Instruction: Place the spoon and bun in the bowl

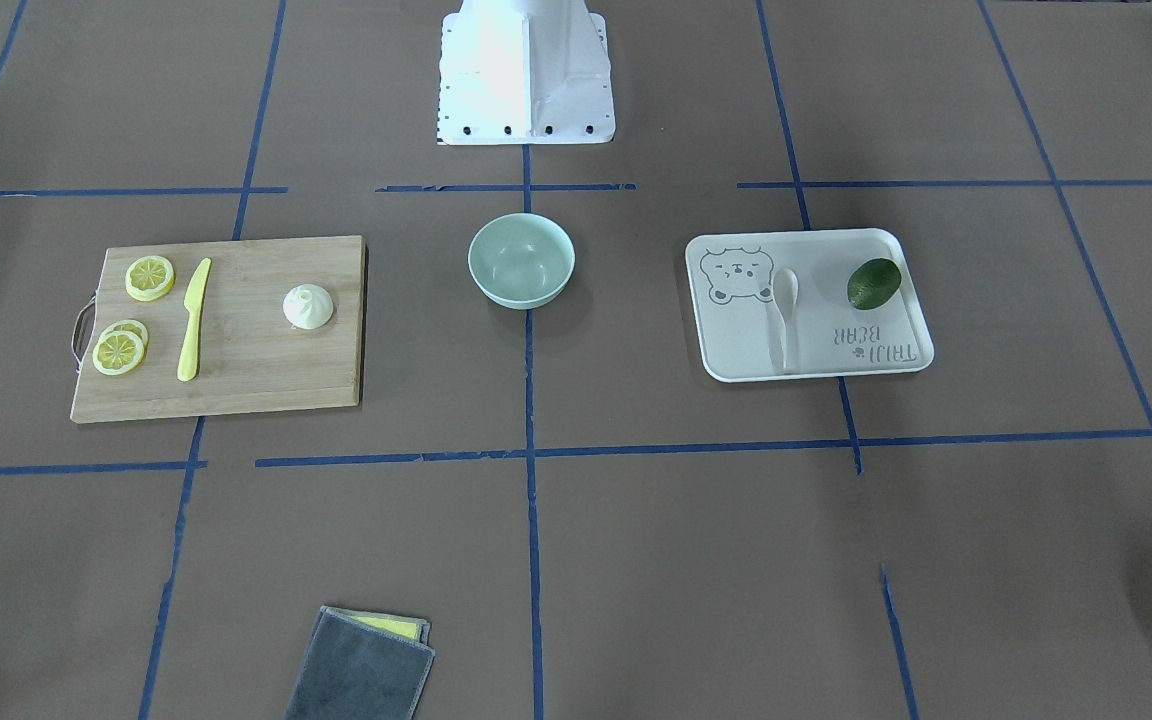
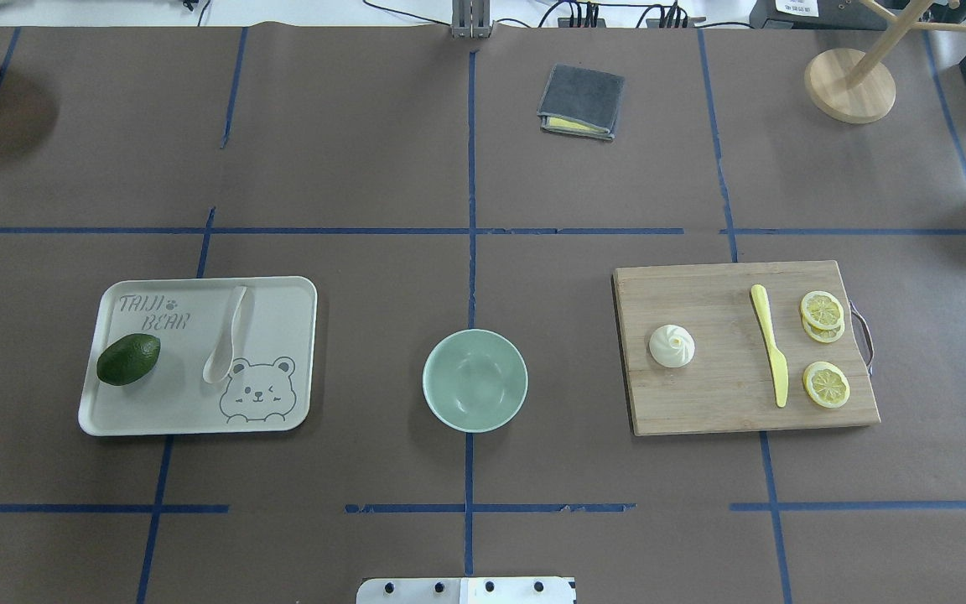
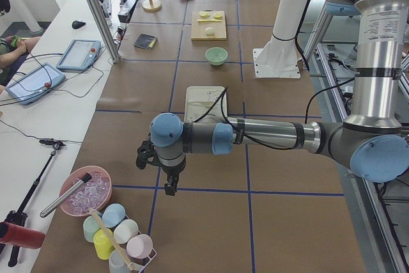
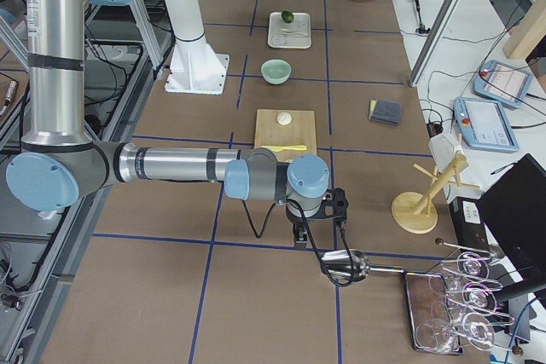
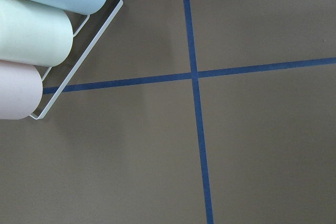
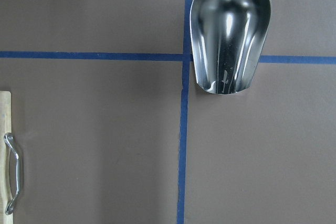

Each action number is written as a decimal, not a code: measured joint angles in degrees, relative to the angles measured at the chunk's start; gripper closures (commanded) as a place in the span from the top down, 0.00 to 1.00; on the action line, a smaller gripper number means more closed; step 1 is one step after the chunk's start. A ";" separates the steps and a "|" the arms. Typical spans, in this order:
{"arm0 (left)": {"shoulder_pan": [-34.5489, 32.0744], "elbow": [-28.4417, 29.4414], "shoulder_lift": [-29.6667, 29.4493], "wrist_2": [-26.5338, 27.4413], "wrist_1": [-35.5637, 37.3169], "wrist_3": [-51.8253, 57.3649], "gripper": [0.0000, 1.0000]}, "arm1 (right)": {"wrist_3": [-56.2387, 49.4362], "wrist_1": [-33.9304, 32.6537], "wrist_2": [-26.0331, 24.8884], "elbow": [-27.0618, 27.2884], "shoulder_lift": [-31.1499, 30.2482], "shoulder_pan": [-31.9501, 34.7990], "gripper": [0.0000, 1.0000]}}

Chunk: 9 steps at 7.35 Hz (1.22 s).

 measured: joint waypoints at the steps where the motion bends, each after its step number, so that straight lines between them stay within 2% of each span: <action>1: 0.02 0.03 0.01 0.05 0.00 0.01 1.00 | 0.16 0.02 -0.07 -0.01 -0.01 0.00 1.00; 4: 0.10 -0.71 -0.92 0.11 -0.42 -0.22 1.00 | 0.75 0.08 -0.16 0.33 0.37 -0.01 1.00; 6: 1.61 -4.82 -3.08 0.11 -1.79 -4.59 1.00 | 0.87 0.13 0.06 0.77 0.84 -0.07 1.00; 9: 14.53 -15.24 -4.82 0.30 -4.83 -22.13 1.00 | 1.15 -0.01 1.13 1.46 2.58 -0.23 1.00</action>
